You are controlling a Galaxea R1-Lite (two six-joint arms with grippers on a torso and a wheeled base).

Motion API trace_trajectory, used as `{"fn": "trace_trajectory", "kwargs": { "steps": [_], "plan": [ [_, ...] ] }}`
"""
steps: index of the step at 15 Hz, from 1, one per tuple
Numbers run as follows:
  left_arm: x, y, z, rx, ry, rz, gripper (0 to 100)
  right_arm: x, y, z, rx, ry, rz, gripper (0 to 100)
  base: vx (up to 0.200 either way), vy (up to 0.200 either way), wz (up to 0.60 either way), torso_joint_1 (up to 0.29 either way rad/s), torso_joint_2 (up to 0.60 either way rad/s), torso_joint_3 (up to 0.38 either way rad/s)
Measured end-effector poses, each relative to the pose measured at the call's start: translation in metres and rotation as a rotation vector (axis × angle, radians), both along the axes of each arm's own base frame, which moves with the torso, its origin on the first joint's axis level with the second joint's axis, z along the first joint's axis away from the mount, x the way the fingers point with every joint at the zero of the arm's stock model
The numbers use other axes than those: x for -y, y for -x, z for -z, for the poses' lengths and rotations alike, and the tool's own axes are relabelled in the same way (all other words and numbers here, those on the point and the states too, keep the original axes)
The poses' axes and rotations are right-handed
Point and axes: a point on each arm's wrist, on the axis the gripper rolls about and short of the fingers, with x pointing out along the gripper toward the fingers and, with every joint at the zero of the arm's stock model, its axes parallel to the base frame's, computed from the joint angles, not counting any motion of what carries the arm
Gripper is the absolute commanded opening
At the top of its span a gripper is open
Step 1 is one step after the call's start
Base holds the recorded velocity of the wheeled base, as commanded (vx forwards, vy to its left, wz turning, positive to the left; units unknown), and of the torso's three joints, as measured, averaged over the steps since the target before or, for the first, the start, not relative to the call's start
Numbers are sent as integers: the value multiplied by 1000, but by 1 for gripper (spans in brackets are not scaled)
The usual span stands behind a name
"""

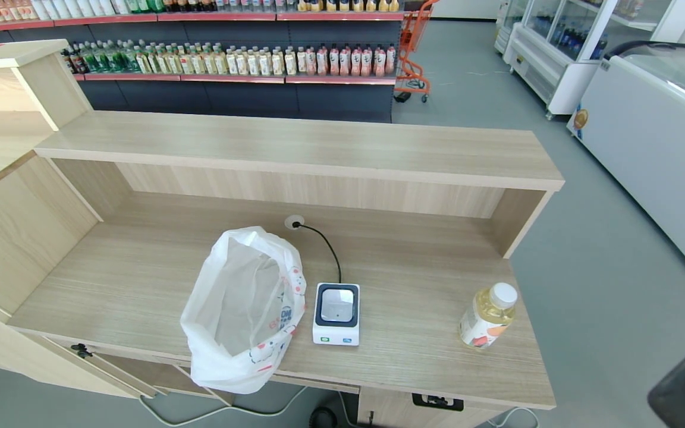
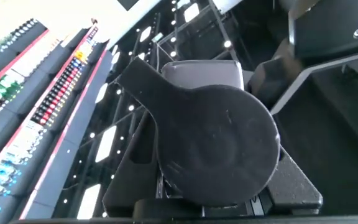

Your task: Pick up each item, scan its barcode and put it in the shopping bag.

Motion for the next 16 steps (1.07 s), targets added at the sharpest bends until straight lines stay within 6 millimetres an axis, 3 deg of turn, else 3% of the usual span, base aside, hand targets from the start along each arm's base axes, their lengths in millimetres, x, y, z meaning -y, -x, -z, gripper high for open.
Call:
{"fn": "trace_trajectory", "kwargs": {
  "steps": [16],
  "plan": [
    [0,0,0,0,0,0,0,4,6,1,-41,2,-6,0,0,0,0,0,0,0]
  ]
}}
